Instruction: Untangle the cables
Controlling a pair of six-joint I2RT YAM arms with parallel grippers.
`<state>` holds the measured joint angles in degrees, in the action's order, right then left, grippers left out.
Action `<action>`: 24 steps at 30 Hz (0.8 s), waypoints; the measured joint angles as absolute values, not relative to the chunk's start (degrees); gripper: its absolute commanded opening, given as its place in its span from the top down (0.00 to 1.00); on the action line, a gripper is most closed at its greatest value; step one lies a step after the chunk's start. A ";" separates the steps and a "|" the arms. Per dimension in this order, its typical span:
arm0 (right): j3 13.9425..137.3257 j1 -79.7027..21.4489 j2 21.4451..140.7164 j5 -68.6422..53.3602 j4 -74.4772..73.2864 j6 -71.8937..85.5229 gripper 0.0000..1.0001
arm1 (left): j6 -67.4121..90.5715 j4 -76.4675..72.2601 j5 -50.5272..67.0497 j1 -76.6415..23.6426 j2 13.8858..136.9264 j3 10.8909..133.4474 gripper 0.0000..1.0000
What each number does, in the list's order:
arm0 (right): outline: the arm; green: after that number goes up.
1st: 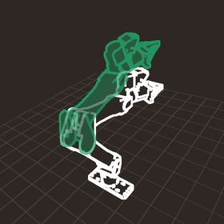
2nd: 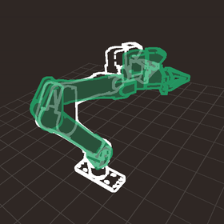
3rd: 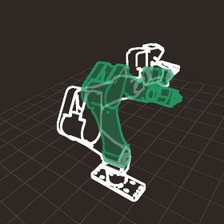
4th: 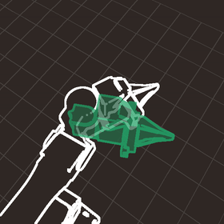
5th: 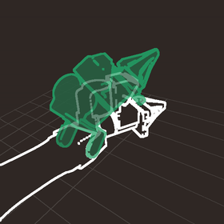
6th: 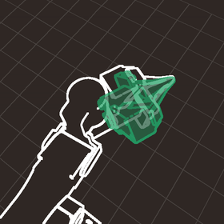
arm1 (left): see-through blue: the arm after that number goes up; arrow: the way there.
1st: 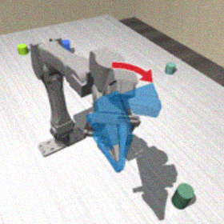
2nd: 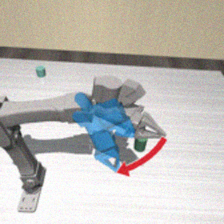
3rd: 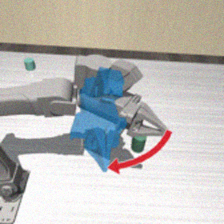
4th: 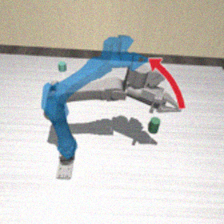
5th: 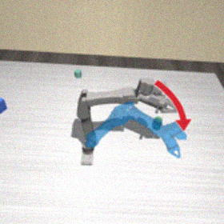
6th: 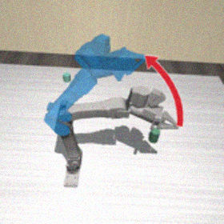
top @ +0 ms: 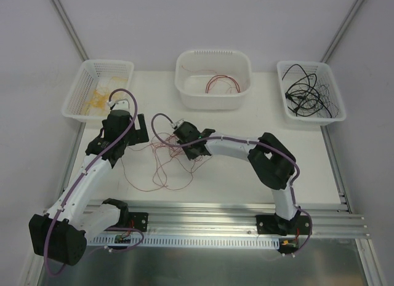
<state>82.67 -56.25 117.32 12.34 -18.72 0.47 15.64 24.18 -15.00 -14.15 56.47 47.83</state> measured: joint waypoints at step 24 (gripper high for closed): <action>85.30 -51.59 98.30 4.73 -22.98 -1.54 0.88 | 15.64 23.16 -13.93 -14.15 56.49 47.83 0.01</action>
<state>85.30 -51.59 98.30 4.73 -22.98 -1.54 15.64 23.16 -13.93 -14.15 56.49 47.83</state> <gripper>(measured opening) 0.125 0.992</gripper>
